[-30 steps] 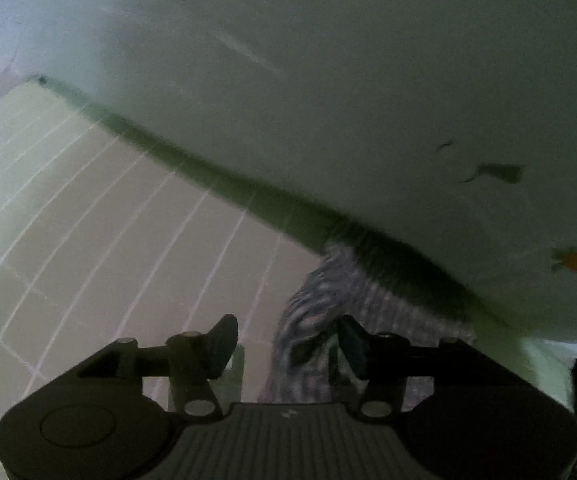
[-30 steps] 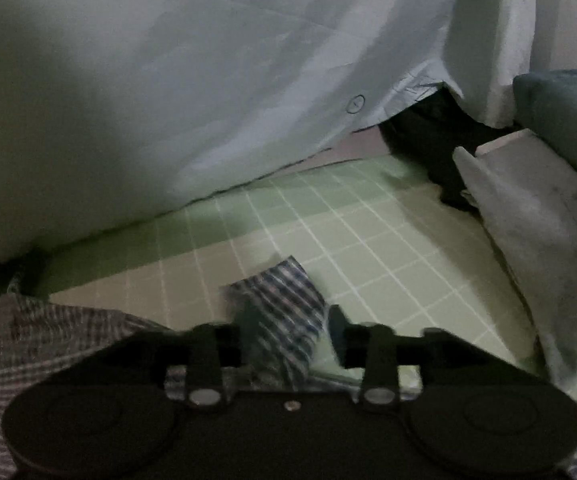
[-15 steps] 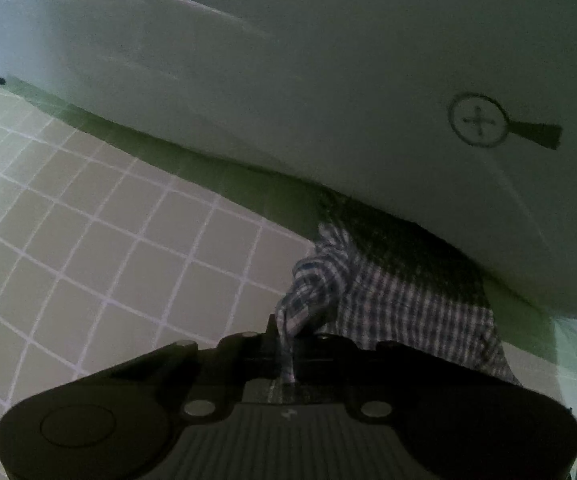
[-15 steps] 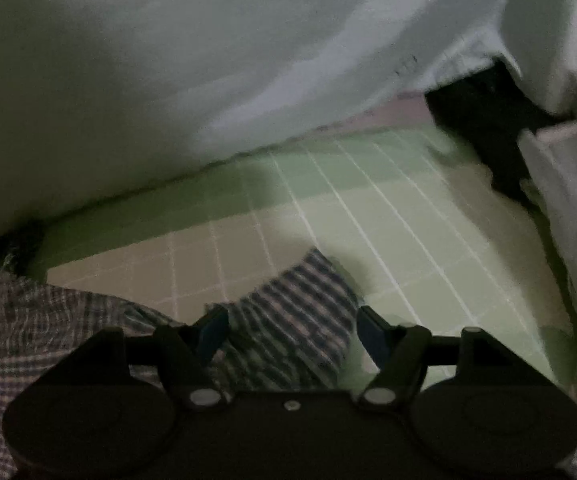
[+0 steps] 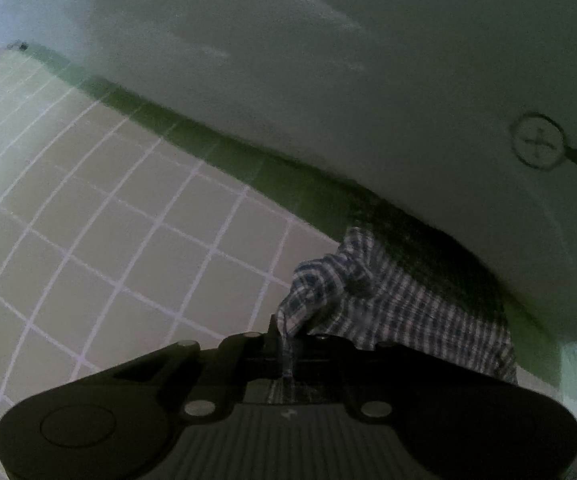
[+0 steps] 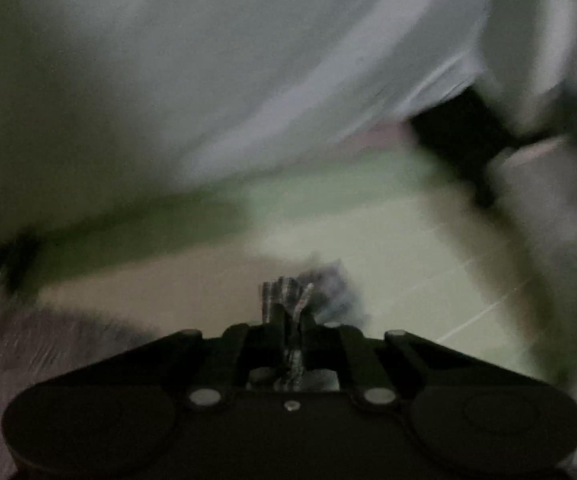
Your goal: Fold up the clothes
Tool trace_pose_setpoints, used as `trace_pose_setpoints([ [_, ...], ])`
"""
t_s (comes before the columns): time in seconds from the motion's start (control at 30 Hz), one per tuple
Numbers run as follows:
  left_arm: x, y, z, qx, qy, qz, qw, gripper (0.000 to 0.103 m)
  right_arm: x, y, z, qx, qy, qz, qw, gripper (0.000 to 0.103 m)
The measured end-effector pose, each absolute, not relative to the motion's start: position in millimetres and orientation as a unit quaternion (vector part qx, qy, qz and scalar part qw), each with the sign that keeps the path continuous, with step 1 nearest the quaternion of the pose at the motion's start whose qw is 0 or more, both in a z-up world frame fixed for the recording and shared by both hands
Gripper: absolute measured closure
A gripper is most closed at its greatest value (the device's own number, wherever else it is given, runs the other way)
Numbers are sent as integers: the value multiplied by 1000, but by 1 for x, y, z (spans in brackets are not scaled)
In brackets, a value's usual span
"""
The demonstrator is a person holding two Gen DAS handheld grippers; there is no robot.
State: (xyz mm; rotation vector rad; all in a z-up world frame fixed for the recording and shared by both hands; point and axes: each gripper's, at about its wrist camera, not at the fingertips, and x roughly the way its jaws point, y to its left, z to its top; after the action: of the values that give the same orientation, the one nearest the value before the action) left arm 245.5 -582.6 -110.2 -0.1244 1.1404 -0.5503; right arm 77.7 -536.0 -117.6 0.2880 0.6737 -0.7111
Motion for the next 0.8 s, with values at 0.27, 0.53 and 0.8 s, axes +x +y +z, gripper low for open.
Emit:
trace_pose_setpoints([
  [0.27, 242, -589, -107, -39, 528, -246, 812, 91, 29, -574, -124, 172, 332, -392, 840, 98],
  [0.53, 218, -571, -56, -45, 475, -279, 833, 14, 10, -567, -105, 226, 281, -347, 866, 98],
  [0.8, 140, -500, -27, -52, 470, -278, 836, 9, 9, -492, -64, 171, 254, -176, 936, 98],
])
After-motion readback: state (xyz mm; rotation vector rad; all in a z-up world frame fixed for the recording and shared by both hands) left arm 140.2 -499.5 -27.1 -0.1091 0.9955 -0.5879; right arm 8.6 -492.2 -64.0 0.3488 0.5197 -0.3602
